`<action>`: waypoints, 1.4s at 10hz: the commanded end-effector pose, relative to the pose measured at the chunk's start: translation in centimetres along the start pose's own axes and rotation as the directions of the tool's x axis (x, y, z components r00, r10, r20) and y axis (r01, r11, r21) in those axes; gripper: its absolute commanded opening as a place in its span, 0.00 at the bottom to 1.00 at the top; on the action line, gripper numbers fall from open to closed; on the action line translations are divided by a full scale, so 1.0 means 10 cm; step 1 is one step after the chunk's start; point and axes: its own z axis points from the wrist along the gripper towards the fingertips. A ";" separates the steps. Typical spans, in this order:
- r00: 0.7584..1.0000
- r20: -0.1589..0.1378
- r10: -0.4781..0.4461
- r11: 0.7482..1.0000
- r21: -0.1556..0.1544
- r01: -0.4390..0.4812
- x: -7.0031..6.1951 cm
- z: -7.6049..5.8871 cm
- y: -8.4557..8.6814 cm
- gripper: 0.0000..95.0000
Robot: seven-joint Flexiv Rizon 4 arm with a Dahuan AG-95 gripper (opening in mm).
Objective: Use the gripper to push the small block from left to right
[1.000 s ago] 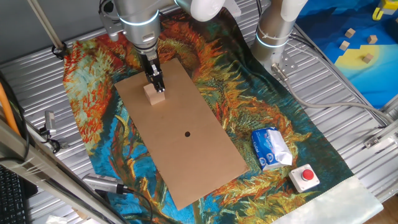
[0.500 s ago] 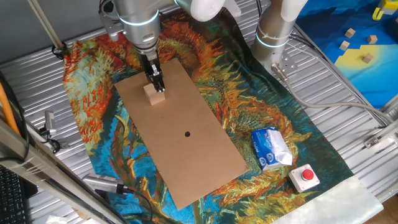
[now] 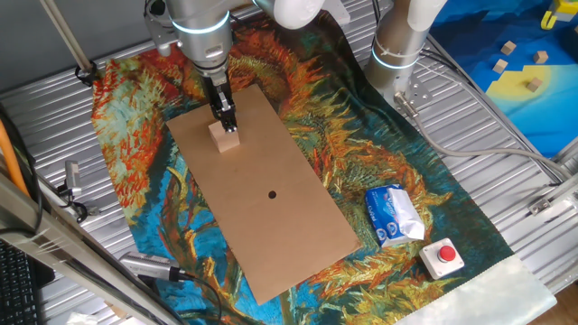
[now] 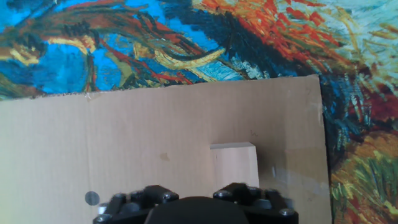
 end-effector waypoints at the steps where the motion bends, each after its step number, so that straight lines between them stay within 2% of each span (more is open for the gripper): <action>1: 1.000 0.001 0.005 1.000 -0.005 -0.005 0.00 0.00 0.01 0.00; 8: 1.000 0.000 0.003 1.000 -0.005 -0.003 0.00 0.00 0.01 0.00; 10: 1.000 -0.010 0.000 1.000 -0.001 0.000 0.01 -0.01 -0.02 0.00; 11: 1.000 -0.013 -0.003 1.000 0.002 0.003 0.03 -0.01 -0.06 0.00; 14: 1.000 0.001 -0.031 1.000 0.003 0.031 0.17 0.15 -0.36 0.00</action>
